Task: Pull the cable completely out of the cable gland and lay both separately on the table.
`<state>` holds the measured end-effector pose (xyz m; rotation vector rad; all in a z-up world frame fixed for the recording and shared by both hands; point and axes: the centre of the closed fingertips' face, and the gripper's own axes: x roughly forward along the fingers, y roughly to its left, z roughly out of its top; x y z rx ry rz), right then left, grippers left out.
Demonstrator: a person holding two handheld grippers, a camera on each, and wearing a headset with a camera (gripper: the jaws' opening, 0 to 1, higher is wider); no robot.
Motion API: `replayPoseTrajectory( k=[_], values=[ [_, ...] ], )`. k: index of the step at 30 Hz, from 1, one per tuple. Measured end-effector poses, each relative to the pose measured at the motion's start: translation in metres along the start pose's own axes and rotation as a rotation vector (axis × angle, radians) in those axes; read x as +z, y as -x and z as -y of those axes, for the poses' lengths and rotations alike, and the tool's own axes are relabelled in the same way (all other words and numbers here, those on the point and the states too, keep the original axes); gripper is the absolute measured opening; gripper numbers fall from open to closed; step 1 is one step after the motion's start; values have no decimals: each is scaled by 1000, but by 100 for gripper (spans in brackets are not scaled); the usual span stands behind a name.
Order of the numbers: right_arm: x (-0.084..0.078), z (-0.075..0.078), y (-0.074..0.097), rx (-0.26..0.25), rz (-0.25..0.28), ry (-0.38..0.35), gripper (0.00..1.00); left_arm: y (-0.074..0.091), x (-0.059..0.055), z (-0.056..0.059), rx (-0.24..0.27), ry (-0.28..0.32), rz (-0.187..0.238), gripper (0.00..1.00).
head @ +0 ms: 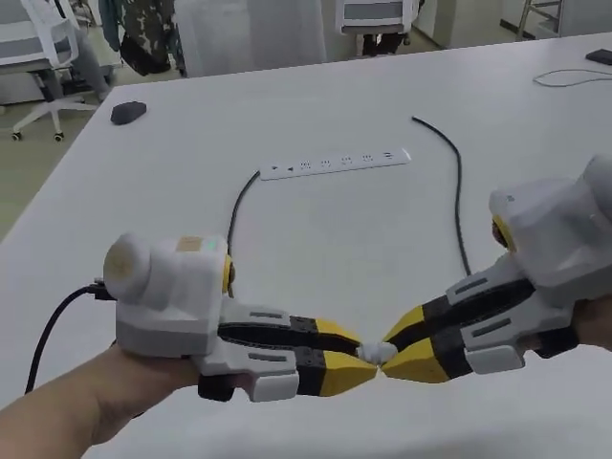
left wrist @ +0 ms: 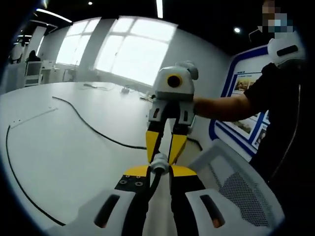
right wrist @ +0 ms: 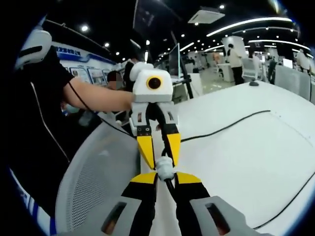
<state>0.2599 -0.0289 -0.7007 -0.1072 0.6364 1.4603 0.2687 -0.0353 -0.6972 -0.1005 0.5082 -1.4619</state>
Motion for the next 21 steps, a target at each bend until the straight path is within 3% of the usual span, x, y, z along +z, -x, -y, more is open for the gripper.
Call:
replayPoseTrajectory(
  k=[7, 12, 13, 14, 15, 18, 21],
  values=[
    [-2, -4, 1, -29, -13, 86, 8, -3, -1, 2, -2, 56, 0, 15],
    [-3, -3, 4, -29, -12, 78, 7, -5, 0, 3, -7, 51, 7, 15],
    [0, -1, 5, -51, -4, 184, 7, -5, 3, 2, 1, 106, 21, 15],
    [0, -1, 6, -60, -11, 205, 7, -4, 4, 2, -3, 155, 25, 15],
    [0, -2, 5, -58, -17, 172, 7, -5, 4, 0, -6, 125, 24, 15],
    [-1, 0, 6, -85, -32, 256, 7, -5, 4, 0, -2, 126, 23, 15],
    [0, 3, 6, -124, -42, 315, 7, -6, 4, -3, 5, 181, 29, 15]
  ],
)
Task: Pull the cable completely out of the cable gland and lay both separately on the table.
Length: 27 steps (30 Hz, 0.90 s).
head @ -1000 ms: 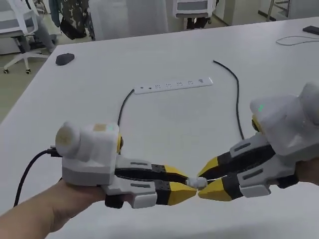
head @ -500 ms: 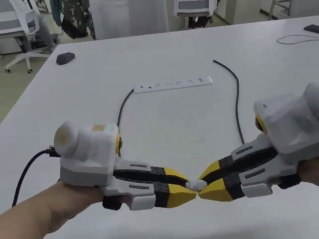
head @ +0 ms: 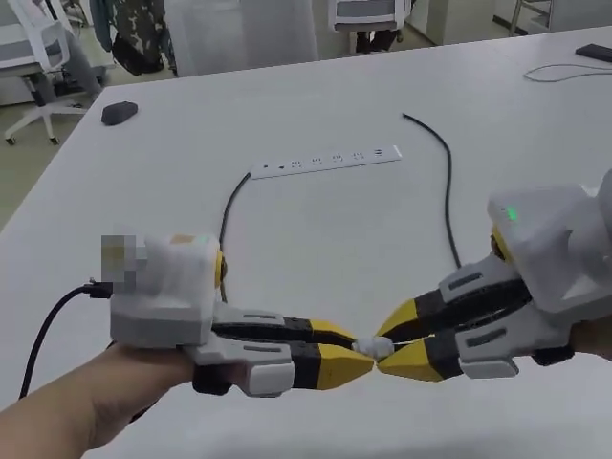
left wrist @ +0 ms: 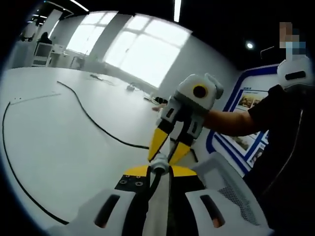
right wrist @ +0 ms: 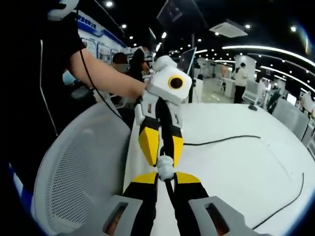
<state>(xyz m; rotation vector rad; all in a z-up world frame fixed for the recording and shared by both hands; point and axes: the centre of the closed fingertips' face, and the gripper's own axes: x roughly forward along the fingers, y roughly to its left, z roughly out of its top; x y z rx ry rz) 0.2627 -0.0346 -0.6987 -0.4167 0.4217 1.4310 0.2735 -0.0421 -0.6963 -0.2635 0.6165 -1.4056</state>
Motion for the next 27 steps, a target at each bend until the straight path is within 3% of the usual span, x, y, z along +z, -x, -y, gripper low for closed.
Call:
replayPoseTrajectory(
  k=[3, 5, 9, 12, 13, 17, 20, 21, 23, 25, 27],
  values=[
    [0, 2, 1, -8, -5, 38, 7, -1, 1, 1, 1, 16, 8, 15],
    [1, 2, 2, -21, -14, 89, 7, -1, 1, 2, -3, 129, 7, 15],
    [3, 5, 3, -64, -25, 212, 7, -1, 4, -1, -4, 195, 28, 15],
    [4, 6, 5, -83, -29, 274, 7, -2, 6, 1, -12, 243, 33, 15],
    [3, 4, 5, -77, -30, 263, 7, -2, 6, 2, -17, 256, 30, 15],
    [4, 8, 9, -79, -32, 246, 7, -4, 9, 3, -15, 198, 47, 15],
    [9, 8, 13, -67, -8, 179, 8, -3, 13, 9, -19, 144, 67, 15],
    [11, 8, 14, -59, 16, 157, 9, -1, 15, 11, -22, 116, 75, 15],
    [15, 5, 18, -20, 53, 11, 12, 1, 16, 12, -6, 34, 79, 15],
    [19, 6, 20, -4, 86, -58, 17, 1, 16, 14, -6, -23, 80, 15],
    [19, 6, 20, 10, 98, -88, 17, 0, 15, 16, -1, -122, 75, 15]
  ],
)
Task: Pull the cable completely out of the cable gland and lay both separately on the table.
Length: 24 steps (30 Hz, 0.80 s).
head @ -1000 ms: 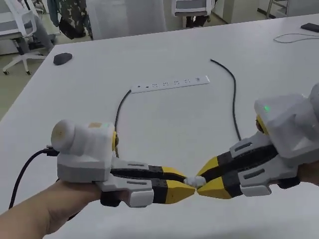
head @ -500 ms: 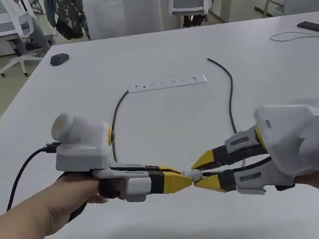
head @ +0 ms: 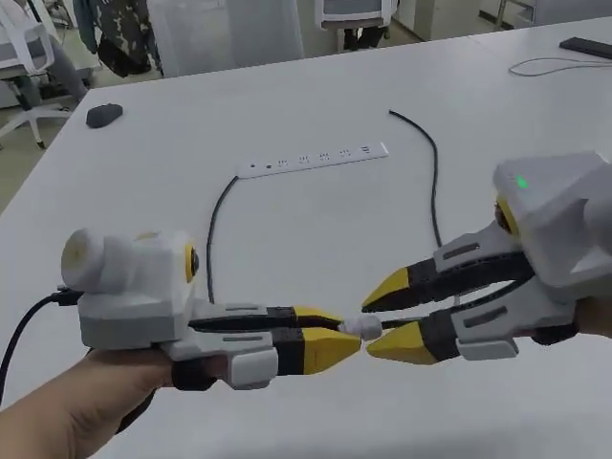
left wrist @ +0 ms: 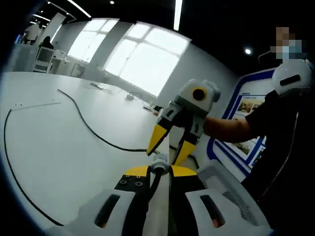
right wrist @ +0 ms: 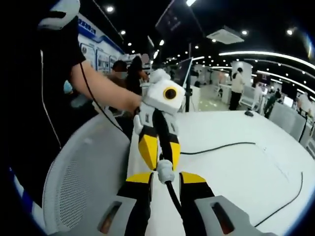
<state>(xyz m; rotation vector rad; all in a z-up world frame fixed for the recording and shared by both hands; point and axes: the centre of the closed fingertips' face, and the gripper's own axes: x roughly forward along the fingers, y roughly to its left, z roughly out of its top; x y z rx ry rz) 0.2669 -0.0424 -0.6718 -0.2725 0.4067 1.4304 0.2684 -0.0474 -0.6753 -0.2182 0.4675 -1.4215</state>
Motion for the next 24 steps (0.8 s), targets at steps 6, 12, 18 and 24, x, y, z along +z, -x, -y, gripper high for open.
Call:
replayPoseTrajectory(
  k=[6, 12, 18, 24],
  values=[
    [-2, -4, 0, 42, 9, -82, 12, 0, -1, 6, -11, -115, 16, 15],
    [-9, -10, -2, 52, -23, -103, 9, 1, -2, 3, -10, -120, 10, 15],
    [-11, -13, -2, 56, -25, -107, 9, 0, -4, 4, -13, -112, 2, 15],
    [-10, -14, 0, 48, -14, -100, 8, -1, -4, 5, -13, -102, 6, 15]
  ],
)
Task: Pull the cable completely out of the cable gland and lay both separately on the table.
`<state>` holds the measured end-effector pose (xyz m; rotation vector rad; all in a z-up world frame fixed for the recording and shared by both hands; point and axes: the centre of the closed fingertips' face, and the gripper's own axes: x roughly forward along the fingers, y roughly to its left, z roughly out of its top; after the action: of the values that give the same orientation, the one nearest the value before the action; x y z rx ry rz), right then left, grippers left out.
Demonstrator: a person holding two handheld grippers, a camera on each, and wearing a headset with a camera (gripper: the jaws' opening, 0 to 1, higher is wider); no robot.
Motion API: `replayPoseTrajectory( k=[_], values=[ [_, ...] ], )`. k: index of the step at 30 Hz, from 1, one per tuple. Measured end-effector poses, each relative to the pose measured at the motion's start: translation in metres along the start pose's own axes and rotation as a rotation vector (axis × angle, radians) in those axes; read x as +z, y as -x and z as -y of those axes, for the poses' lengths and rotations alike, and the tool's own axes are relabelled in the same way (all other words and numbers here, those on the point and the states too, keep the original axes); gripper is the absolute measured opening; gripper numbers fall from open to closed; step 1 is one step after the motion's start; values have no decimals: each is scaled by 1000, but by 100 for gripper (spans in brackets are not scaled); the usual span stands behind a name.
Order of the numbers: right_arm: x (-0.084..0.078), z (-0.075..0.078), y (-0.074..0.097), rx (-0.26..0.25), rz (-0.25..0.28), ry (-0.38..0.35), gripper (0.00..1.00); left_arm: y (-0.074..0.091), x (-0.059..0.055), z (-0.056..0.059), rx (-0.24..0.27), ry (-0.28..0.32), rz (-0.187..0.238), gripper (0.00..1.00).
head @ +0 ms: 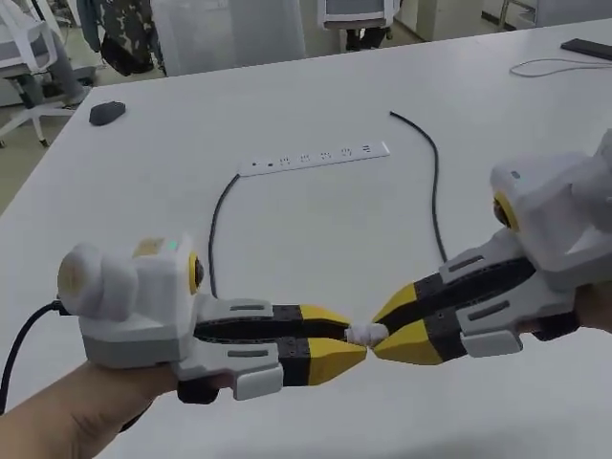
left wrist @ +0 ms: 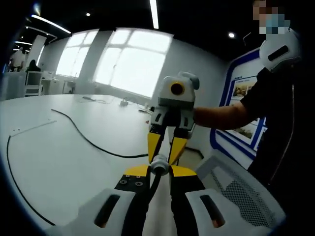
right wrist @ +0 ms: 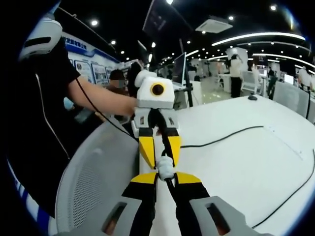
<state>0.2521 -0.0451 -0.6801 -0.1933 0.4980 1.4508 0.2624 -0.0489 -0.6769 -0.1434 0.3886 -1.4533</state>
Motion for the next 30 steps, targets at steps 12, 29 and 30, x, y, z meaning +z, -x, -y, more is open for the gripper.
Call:
replayPoseTrajectory(
  k=[12, 29, 30],
  values=[
    [1, 1, 0, -93, -17, 359, 7, -1, -1, -4, 47, 259, -4, 15],
    [0, 6, 5, -151, -48, 372, 11, 1, -3, -2, 81, 219, 12, 15],
    [-1, 7, 6, -153, -53, 365, 11, 2, -3, -3, 82, 219, 12, 15]
  ],
)
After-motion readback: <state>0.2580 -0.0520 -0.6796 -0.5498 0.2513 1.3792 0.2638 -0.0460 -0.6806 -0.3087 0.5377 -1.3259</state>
